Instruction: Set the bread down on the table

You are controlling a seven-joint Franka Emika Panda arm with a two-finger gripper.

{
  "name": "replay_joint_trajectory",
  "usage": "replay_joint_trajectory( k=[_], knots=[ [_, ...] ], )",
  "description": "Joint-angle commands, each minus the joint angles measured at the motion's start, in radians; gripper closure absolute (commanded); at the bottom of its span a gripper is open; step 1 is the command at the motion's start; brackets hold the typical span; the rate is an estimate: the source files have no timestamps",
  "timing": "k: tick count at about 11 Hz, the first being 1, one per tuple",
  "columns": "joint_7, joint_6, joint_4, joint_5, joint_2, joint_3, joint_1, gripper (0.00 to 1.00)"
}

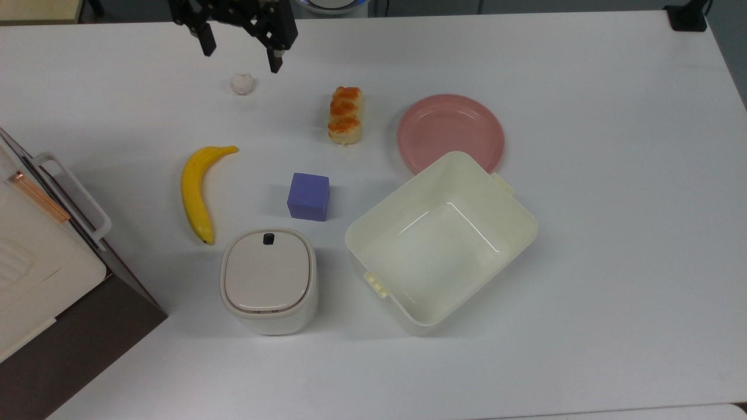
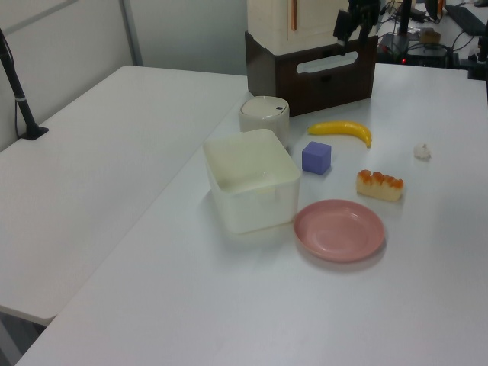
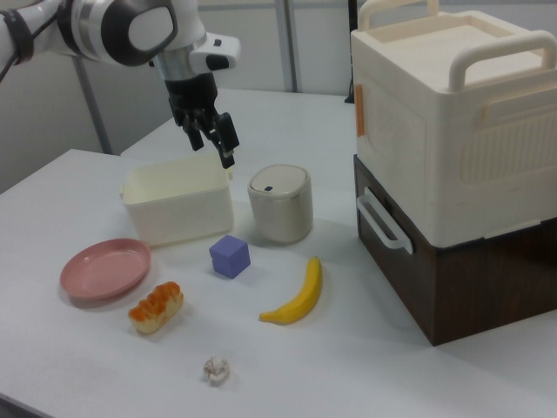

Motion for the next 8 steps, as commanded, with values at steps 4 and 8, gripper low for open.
replay_joint_trajectory(
  k=[4, 8],
  knots=[
    [0.036, -0.132, 0.118, -0.013, 0.056, -0.001, -0.006, 0.0],
    [0.036, -0.134, 0.115, -0.022, 0.052, 0.001, -0.002, 0.0]
  ],
)
